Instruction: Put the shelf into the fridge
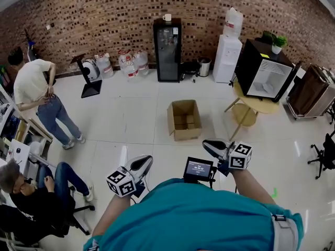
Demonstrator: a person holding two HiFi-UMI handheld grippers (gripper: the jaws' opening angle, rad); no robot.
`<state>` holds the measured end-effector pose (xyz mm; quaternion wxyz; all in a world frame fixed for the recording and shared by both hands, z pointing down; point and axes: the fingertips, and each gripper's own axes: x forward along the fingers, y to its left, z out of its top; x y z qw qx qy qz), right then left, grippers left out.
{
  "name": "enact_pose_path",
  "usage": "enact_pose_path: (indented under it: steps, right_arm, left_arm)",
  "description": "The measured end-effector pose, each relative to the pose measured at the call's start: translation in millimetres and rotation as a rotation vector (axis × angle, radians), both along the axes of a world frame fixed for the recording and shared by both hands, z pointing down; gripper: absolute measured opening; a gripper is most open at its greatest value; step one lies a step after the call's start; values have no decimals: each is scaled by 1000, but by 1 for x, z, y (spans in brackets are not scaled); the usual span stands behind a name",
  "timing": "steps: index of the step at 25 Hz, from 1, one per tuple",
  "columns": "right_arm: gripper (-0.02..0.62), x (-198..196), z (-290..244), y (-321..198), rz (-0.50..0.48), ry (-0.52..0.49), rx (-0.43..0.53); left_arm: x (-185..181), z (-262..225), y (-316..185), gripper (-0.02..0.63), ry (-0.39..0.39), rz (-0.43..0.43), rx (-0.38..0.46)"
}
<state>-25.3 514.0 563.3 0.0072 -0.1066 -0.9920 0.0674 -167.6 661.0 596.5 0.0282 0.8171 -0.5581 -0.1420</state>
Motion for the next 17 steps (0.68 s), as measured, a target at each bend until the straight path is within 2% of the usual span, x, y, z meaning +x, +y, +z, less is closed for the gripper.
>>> enact_pose_path:
  steps: [17]
  right_arm:
    - [2, -1, 0, -13, -3, 13, 18]
  left_arm:
    - [-1, -2, -18, 2, 3, 7, -4]
